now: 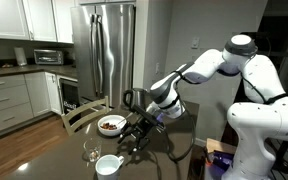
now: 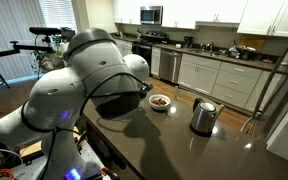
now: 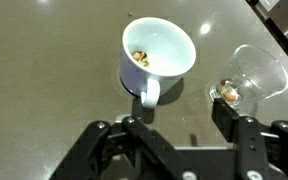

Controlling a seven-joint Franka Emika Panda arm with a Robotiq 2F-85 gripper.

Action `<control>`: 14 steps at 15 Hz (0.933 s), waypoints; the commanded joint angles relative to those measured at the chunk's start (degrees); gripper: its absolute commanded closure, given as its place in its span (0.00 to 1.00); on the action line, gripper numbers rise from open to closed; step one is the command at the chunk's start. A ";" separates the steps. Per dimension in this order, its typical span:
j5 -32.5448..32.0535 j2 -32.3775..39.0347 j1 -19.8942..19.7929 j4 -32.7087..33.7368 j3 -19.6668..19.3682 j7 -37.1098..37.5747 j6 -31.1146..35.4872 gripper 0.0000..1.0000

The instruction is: Pour the contents from the white cup into the white bowl

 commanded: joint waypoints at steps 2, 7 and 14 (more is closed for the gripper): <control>2.99 13.38 -0.87 -0.56 3.67 2.41 -1.27 0.30; 2.64 20.72 -3.53 -0.23 6.50 1.71 -3.27 0.31; 2.15 27.44 -11.75 0.58 14.59 -0.08 -7.44 0.27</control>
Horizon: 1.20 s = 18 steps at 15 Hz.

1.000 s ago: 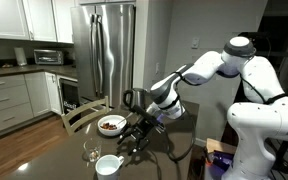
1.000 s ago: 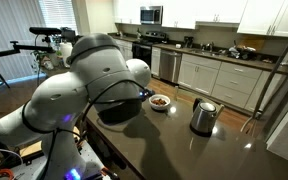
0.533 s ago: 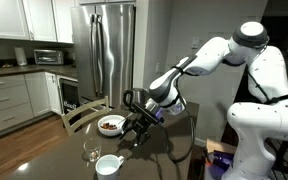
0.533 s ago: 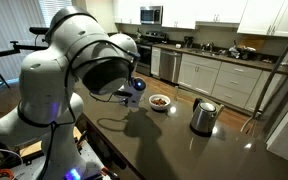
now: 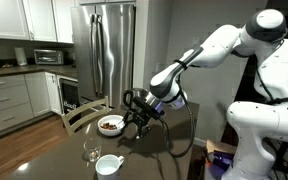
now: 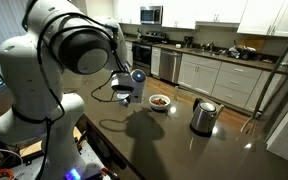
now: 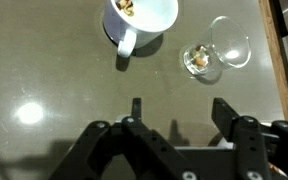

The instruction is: Pour the contents from the white cup into the white bowl

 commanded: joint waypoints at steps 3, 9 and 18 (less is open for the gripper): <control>-1.65 9.10 -7.30 0.93 6.64 1.22 -3.80 0.30; -4.99 13.98 -12.30 1.79 10.78 1.22 -3.81 0.25; -4.37 12.16 -11.71 1.20 11.27 -0.10 -1.70 0.14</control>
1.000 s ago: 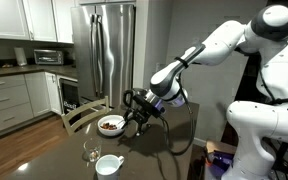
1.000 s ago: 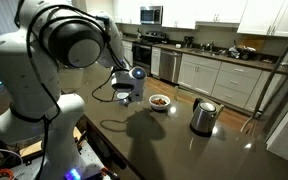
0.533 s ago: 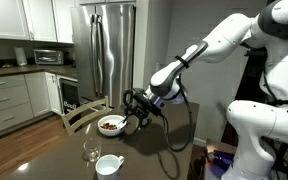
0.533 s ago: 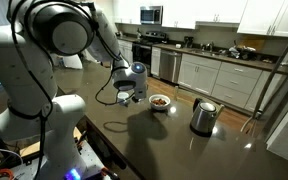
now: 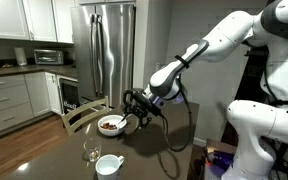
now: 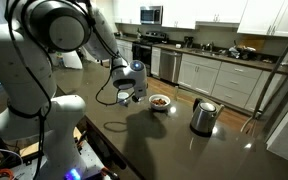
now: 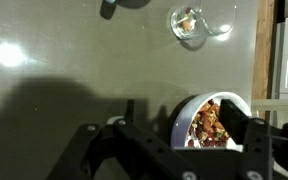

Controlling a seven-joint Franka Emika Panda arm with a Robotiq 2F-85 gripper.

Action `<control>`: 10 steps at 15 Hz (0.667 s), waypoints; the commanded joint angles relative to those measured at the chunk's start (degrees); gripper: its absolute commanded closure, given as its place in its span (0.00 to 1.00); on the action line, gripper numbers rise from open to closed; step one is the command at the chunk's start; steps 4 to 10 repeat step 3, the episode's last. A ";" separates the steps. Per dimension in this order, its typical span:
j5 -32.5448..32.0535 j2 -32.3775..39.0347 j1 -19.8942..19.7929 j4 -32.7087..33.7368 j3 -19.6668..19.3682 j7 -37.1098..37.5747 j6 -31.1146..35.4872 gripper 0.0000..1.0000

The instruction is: Pour the contents from the white cup into the white bowl

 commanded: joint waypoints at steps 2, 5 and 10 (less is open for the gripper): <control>0.00 0.00 -0.03 0.00 0.00 0.00 0.00 0.14; 0.00 0.00 -0.04 0.00 0.00 0.00 0.00 0.14; 0.00 0.00 -0.04 0.00 0.00 0.00 0.00 0.14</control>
